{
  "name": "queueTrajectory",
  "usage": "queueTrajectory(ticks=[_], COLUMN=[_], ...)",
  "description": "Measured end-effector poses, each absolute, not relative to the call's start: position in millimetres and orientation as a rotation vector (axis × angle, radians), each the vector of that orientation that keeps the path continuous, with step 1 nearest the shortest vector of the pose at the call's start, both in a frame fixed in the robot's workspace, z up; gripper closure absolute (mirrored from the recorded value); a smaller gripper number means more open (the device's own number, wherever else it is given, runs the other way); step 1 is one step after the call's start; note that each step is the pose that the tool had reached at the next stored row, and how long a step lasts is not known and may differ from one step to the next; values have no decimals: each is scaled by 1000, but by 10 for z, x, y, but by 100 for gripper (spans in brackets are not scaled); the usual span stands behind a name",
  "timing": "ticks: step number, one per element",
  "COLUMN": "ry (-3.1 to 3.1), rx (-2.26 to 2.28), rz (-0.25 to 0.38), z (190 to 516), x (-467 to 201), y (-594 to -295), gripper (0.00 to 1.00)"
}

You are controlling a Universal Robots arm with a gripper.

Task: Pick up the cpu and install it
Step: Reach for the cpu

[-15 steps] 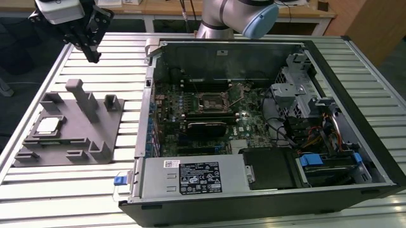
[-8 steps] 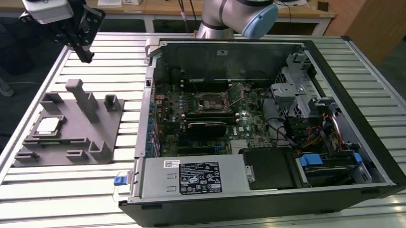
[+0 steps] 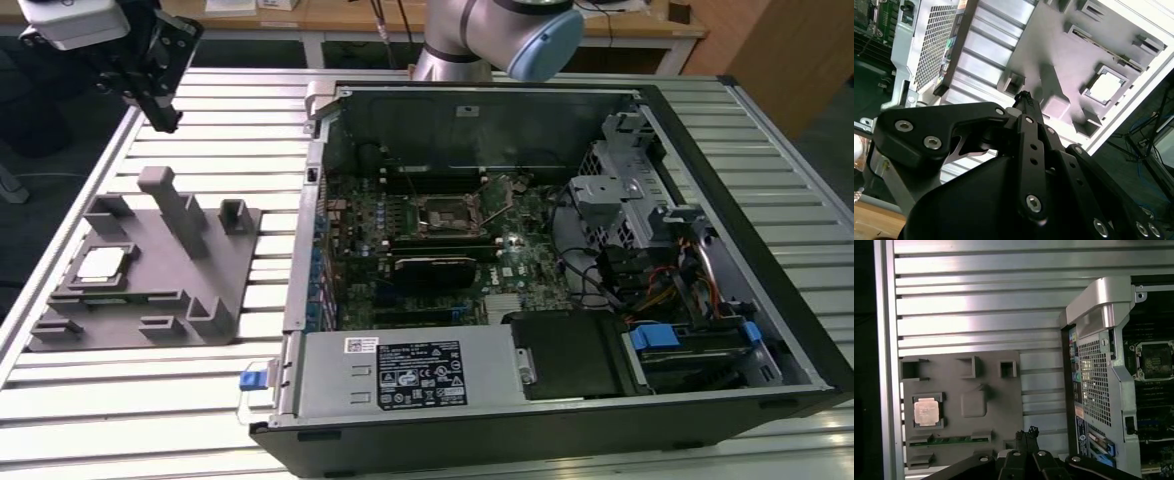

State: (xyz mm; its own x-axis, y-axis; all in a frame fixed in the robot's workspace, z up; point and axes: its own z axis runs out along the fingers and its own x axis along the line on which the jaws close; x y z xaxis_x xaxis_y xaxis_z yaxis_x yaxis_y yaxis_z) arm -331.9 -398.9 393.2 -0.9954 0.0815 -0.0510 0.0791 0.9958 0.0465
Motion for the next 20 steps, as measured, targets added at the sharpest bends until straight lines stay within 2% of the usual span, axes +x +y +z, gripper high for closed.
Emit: queueTrajectory(ticks=[20], ry=[3083], rx=[124], rz=[69], z=[3932], x=[-3616], y=[-3989], gripper=[89])
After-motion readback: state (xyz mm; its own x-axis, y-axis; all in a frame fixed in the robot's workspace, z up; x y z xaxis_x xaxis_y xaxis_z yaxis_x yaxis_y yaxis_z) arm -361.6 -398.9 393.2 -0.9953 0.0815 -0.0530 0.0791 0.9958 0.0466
